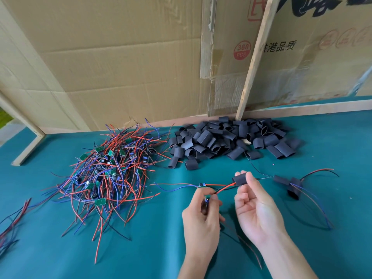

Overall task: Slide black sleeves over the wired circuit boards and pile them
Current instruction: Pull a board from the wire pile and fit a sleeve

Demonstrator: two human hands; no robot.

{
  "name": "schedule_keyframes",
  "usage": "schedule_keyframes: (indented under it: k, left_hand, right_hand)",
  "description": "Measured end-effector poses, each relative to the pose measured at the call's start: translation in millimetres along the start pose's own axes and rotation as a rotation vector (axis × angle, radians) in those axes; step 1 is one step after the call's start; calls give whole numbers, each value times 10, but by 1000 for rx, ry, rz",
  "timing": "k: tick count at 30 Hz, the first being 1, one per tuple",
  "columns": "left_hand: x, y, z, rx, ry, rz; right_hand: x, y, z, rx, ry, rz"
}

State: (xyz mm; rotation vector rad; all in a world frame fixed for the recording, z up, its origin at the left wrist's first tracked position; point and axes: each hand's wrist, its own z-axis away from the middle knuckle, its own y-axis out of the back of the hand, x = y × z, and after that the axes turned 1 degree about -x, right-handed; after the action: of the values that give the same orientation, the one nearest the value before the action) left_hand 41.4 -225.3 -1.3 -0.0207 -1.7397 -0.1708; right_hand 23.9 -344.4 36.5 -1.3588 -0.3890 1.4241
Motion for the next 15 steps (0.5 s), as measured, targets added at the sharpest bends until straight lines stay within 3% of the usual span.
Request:
schedule_keyframes:
  k: [3, 8, 15]
  left_hand:
    - [-10, 1, 3, -18, -8, 18]
    - [-37, 11, -9, -6, -30, 82]
    - [-73, 10, -16, -107, -66, -52]
  right_hand:
    - [-11, 24, -12, -42, 20, 92]
    - [89, 68, -19, -50, 186, 567]
    - [113, 110, -33, -18, 229, 573]
